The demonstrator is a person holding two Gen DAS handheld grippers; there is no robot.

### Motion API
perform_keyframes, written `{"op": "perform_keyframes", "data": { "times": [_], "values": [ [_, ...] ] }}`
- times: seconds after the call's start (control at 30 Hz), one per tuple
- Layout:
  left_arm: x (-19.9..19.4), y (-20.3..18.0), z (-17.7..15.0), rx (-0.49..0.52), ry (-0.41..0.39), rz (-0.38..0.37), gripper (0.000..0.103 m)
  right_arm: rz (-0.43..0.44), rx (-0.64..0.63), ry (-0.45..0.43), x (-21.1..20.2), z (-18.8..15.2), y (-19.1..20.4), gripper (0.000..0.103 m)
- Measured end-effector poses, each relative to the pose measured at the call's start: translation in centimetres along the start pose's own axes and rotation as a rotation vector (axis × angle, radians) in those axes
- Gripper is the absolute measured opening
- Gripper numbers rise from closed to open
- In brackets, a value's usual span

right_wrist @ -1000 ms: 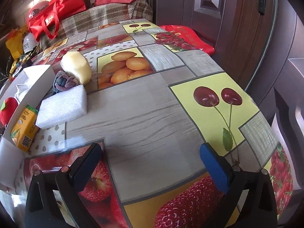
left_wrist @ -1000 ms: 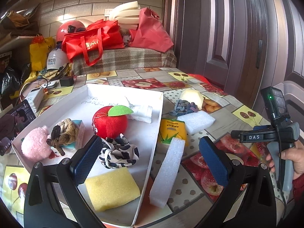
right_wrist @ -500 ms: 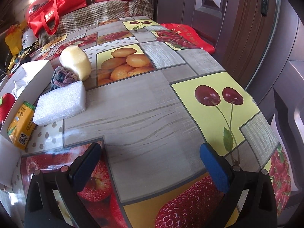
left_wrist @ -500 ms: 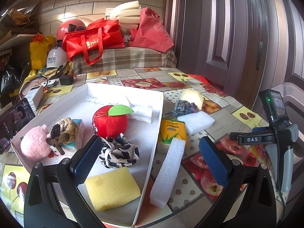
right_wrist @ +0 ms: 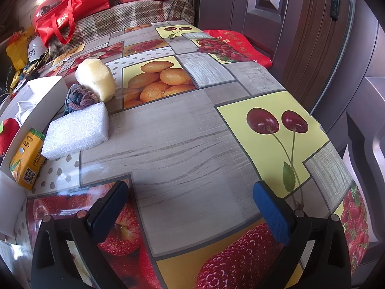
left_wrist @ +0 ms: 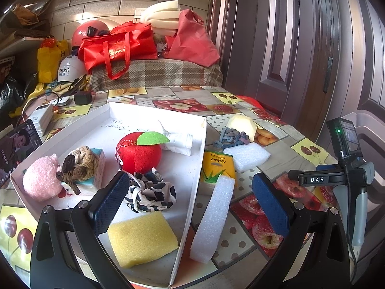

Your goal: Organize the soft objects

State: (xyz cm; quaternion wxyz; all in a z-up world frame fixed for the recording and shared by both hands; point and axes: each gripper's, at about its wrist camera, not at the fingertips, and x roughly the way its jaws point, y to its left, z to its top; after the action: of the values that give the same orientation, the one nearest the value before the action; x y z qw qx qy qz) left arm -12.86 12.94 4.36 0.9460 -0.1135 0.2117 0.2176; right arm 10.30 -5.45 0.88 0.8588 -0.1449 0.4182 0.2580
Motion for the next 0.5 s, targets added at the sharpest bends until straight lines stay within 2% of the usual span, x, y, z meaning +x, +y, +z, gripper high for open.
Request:
{"op": "perform_keyframes", "data": {
  "times": [0.5],
  "values": [
    [0.15, -0.14, 0.00, -0.006, -0.002, -0.005, 0.103, 0.000, 0.000, 0.000, 0.02, 0.01, 0.02, 0.103]
  ]
}}
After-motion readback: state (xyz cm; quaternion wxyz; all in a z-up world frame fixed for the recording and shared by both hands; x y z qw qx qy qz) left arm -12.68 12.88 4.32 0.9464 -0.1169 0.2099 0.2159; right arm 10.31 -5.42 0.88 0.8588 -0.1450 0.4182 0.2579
